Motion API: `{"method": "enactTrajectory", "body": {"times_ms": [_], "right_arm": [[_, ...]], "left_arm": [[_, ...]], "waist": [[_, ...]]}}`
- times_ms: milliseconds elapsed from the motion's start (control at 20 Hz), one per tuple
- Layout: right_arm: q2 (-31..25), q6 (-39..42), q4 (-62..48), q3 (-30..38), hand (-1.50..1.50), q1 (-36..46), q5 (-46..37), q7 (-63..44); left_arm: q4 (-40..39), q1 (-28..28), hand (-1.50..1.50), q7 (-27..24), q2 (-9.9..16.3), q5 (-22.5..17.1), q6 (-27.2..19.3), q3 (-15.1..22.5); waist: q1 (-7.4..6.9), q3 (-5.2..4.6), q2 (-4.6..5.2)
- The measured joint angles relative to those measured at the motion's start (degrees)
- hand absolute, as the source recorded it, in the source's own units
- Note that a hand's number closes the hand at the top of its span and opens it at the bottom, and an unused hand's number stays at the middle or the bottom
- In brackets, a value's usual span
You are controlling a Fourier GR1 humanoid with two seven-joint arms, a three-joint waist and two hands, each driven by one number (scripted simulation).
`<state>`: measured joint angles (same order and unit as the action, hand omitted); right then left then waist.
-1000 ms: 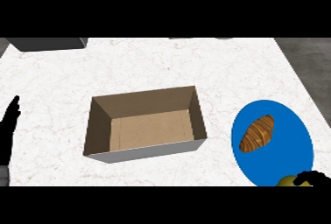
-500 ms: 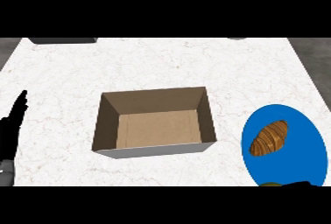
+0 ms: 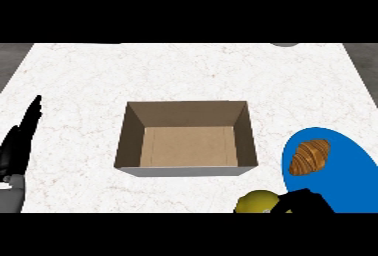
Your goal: Pick the lemon from the plate and place it in the cardboard box
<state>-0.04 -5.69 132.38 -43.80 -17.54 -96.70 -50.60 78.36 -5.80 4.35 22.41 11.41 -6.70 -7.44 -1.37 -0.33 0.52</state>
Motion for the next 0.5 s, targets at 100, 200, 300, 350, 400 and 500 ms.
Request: {"method": "enactTrajectory", "body": {"times_ms": [100,200,300,350,400,500], "right_arm": [[0.0,1.4,-1.7,-0.2,1.5,6.4,1.6,-5.1],[-0.1,2.1,-4.7,0.6,1.5,12.6,3.9,-8.8],[-0.1,2.5,-7.9,2.7,1.5,18.6,7.4,-10.8],[-0.2,2.4,-9.9,3.6,1.5,21.5,9.1,-11.6],[-0.2,2.3,-11.9,5.2,1.5,24.5,11.2,-12.1],[-0.2,1.9,-16.8,8.8,1.5,30.3,14.9,-12.7]], "left_arm": [[-0.1,-0.7,0.0,0.1,-0.2,0.4,-0.1,0.3],[-0.7,-1.3,0.0,-0.1,-0.2,0.3,0.1,0.3],[-0.9,-1.4,0.0,-0.3,-0.8,0.6,0.0,0.9],[-1.0,-1.6,0.0,-0.5,-0.6,0.8,0.1,0.9],[-1.3,-1.9,0.0,-0.5,-0.4,0.7,0.3,0.7],[-2.1,-2.6,0.0,-0.5,-0.5,0.8,0.2,0.7]], "waist": [[-0.41,0.04,0.16],[-0.85,0.07,0.32],[-1.19,0.11,0.39],[-1.45,0.12,0.43],[-1.52,0.14,0.44],[-1.57,0.18,0.49]]}}
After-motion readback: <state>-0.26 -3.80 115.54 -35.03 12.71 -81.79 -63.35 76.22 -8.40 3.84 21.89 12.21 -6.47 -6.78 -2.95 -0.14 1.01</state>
